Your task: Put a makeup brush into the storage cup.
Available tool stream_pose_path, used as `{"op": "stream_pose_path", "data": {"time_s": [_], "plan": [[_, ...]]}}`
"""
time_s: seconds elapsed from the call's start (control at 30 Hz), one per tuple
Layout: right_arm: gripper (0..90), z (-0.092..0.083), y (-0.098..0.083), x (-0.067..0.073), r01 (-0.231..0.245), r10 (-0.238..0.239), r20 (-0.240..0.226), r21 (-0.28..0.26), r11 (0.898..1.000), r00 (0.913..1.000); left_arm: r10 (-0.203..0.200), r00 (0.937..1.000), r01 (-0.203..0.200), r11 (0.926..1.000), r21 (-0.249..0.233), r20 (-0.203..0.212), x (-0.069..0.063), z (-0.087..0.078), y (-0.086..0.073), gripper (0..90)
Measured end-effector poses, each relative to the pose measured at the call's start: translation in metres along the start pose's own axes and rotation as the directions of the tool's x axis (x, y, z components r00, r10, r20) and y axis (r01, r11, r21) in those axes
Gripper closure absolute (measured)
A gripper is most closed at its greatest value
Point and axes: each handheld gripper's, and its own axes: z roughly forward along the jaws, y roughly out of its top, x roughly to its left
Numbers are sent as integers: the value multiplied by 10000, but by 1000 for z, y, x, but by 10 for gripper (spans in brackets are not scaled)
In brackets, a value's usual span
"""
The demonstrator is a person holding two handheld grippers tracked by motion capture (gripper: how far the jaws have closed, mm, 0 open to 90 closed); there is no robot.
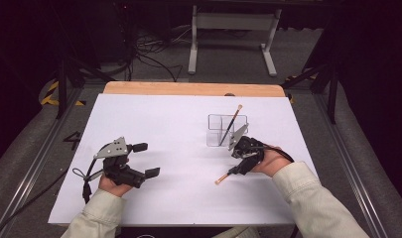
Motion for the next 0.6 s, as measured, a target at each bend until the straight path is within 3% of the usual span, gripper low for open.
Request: {"op": "stream_pose_path", "data": {"time_s": [0.6], "plan": [[389, 10, 0, -1, 0, 4, -106, 402, 9992, 9999, -12, 10000, 12, 10000, 11, 37, 0, 0, 0, 0]]}}
